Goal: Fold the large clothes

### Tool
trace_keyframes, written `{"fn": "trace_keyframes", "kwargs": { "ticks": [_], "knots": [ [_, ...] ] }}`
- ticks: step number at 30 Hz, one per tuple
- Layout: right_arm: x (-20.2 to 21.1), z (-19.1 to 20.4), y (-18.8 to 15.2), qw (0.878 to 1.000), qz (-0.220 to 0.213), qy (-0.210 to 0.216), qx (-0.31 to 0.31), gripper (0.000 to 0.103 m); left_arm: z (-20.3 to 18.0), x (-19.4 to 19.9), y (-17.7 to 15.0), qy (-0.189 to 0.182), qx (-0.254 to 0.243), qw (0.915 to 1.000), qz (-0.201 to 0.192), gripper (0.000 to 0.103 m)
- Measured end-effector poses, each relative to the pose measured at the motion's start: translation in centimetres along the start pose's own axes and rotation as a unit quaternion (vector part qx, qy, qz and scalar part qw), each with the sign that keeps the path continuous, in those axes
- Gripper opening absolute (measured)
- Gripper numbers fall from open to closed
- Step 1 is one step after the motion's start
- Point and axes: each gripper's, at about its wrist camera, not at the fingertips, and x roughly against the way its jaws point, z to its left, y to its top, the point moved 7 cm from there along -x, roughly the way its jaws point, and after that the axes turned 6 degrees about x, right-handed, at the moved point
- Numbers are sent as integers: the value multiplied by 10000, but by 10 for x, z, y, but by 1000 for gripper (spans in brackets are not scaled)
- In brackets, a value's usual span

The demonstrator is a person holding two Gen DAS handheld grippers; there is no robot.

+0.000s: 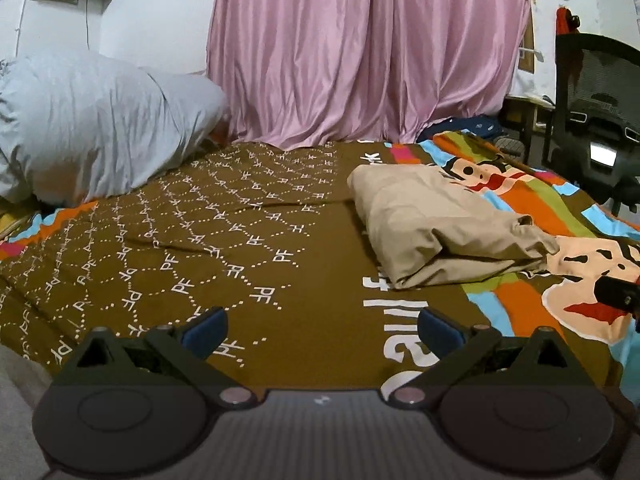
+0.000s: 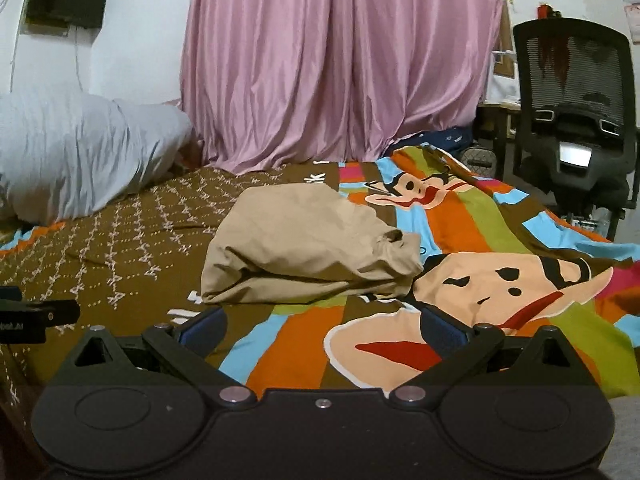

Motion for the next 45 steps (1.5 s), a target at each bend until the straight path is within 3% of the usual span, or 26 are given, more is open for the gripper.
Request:
{"fn": "trace_keyframes", "kwargs": {
  "ticks": [45],
  "knots": [
    [-1, -12, -3, 9998, 25, -77, -199, 102, 2, -4, 0, 41, -9, 9999, 117, 103]
  ]
}}
